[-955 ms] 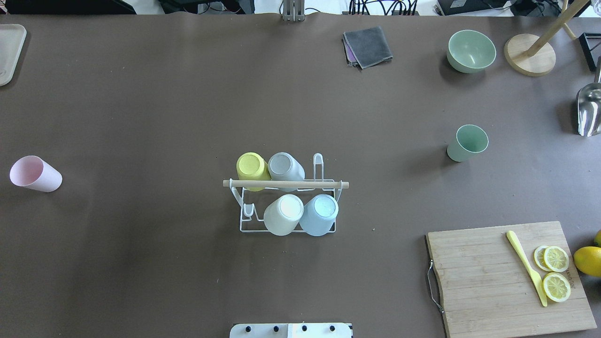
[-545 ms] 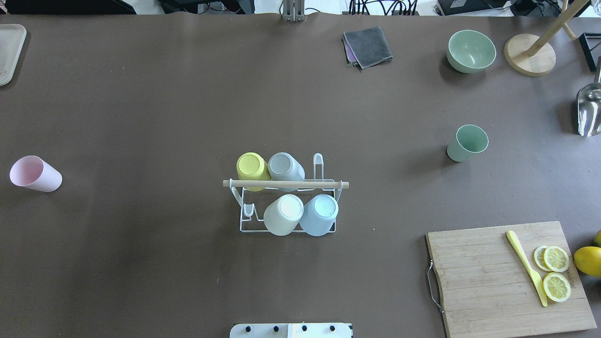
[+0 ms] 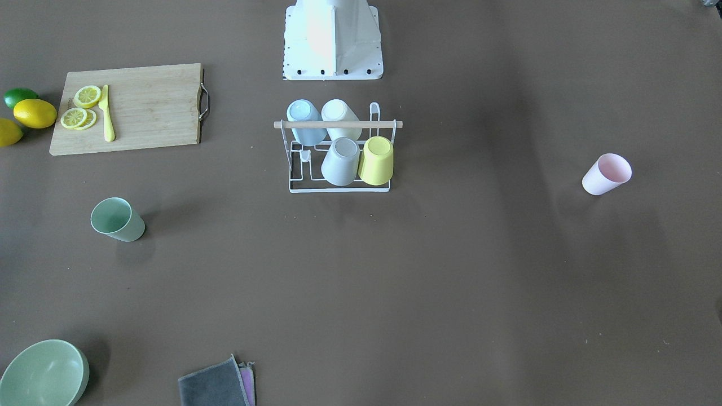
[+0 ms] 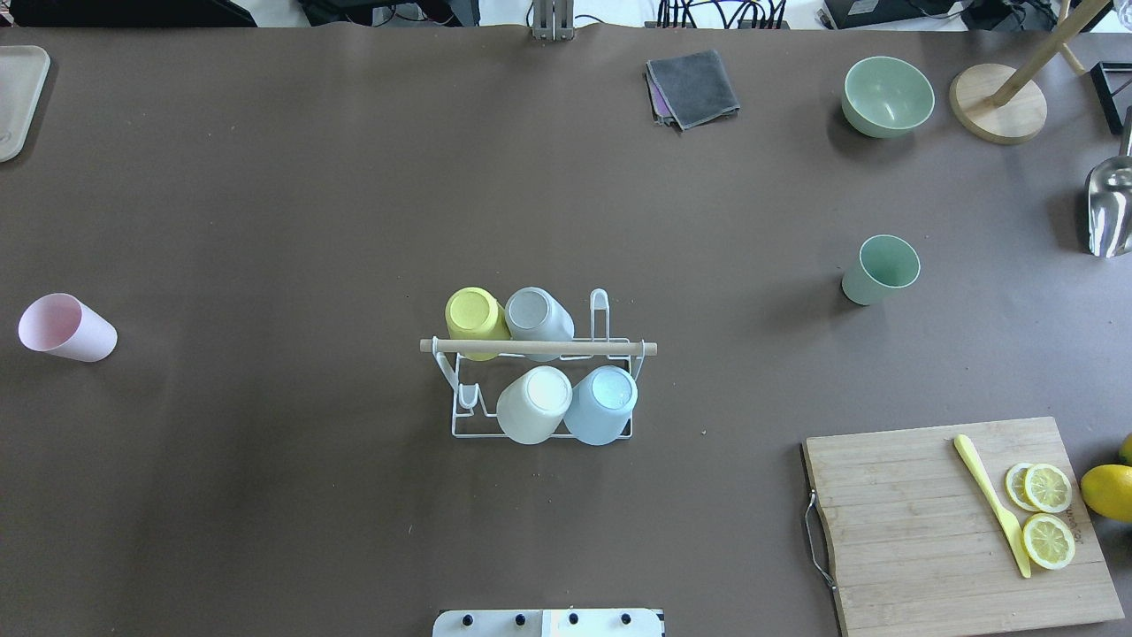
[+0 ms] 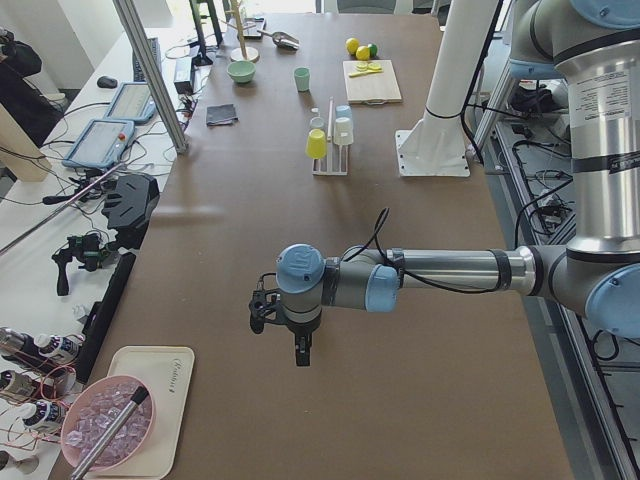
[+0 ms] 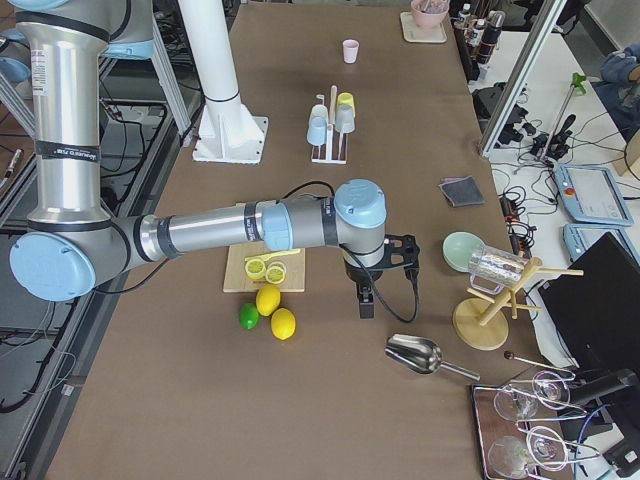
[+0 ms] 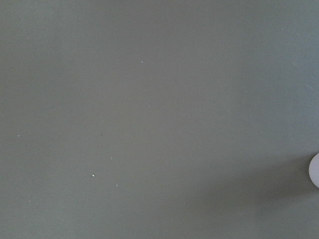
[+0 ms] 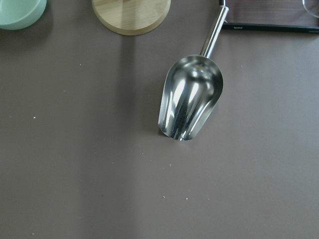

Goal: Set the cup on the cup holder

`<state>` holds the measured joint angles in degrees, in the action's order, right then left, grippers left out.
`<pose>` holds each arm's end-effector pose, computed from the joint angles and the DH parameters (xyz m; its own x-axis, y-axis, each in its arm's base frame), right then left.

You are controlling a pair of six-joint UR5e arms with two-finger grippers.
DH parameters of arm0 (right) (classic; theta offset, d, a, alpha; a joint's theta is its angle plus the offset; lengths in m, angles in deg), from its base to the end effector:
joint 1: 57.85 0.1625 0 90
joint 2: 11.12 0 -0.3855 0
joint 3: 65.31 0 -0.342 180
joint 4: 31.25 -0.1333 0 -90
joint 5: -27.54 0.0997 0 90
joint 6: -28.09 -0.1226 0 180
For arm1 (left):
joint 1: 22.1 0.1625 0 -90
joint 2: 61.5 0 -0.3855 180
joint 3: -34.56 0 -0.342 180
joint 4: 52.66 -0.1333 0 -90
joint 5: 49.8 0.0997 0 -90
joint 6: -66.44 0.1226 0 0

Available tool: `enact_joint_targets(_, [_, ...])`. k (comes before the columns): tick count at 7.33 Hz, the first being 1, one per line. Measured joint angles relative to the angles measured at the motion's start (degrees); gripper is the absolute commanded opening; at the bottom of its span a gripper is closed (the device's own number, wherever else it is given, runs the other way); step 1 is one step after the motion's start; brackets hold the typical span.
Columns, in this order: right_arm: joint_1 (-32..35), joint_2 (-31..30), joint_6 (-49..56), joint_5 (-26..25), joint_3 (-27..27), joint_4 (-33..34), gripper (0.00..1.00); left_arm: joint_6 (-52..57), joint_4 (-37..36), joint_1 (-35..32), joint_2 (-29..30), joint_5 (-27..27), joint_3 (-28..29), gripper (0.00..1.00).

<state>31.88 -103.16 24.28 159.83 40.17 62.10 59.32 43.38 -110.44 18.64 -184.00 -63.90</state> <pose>0.0488 -0.4332 0.5401 0.7379 -0.0557 0.6727 -0.0445 0.9904 0.1308 -0.0367 -0.3836 0.6302 0.7130 -0.0469 -0.6995 0.0600 0.9982 -0.0059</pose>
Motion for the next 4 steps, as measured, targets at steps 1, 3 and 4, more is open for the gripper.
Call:
enact_joint_targets(1, [-1.6,1.3,0.7,-0.2,1.4,3.2,1.0,0.0,0.0,0.0,0.0,0.1,0.1,0.98])
enact_joint_targets(3, [-4.9,6.7,1.6,-3.2,2.9,10.7,1.0,0.0,-0.1,0.0,0.4,0.2,0.3,0.98])
enact_joint_targets(4, [-7.0,9.6,2.0,-4.6,3.1,13.9,1.0,0.0,-1.2,0.2,1.4,0.3,0.3,0.98])
